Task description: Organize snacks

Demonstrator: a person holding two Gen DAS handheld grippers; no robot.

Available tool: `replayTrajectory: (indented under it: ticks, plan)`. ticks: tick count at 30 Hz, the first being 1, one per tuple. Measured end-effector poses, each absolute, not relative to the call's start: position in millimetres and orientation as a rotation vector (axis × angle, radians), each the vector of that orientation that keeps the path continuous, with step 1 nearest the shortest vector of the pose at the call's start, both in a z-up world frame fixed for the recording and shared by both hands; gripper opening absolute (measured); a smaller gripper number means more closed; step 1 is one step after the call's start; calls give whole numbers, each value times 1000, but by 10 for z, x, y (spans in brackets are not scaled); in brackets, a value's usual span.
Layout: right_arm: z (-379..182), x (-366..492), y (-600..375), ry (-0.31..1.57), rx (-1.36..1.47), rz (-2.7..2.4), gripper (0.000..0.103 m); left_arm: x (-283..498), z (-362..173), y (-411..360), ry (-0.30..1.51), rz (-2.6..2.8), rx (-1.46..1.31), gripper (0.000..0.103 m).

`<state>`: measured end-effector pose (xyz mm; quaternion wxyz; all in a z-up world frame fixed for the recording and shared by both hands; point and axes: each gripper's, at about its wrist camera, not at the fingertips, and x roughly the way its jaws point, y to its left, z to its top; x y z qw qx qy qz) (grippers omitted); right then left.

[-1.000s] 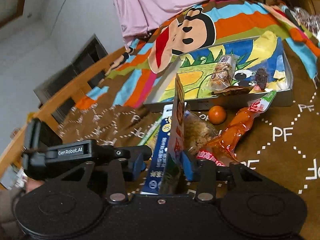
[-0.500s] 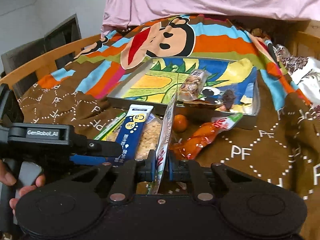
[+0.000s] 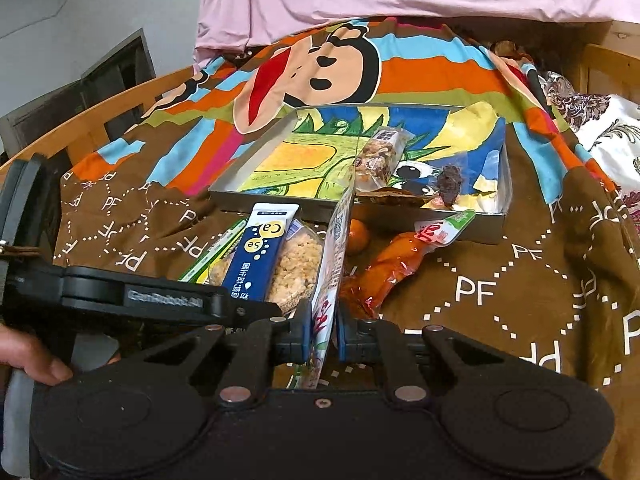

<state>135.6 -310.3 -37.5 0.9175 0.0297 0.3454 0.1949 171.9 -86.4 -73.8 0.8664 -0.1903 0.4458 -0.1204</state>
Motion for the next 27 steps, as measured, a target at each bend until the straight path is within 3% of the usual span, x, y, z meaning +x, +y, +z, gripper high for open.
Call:
replayTrajectory:
  ticks: [4, 8, 11, 27]
  plan:
    - [-377, 1350, -3091, 708, 48, 403, 13, 1742, -687, -1046, 956, -210, -273, 68]
    - [-377, 1345, -3080, 706, 43, 403, 13, 1714, -664, -1137, 955, -171, -177, 52]
    - [-374, 1340, -3067, 702, 34, 405, 13, 1674, -636, -1123, 953, -181, -166, 46]
    - [-354, 1265, -2984, 685, -34, 419, 13, 1335, -616, -890, 950, -226, -204, 44]
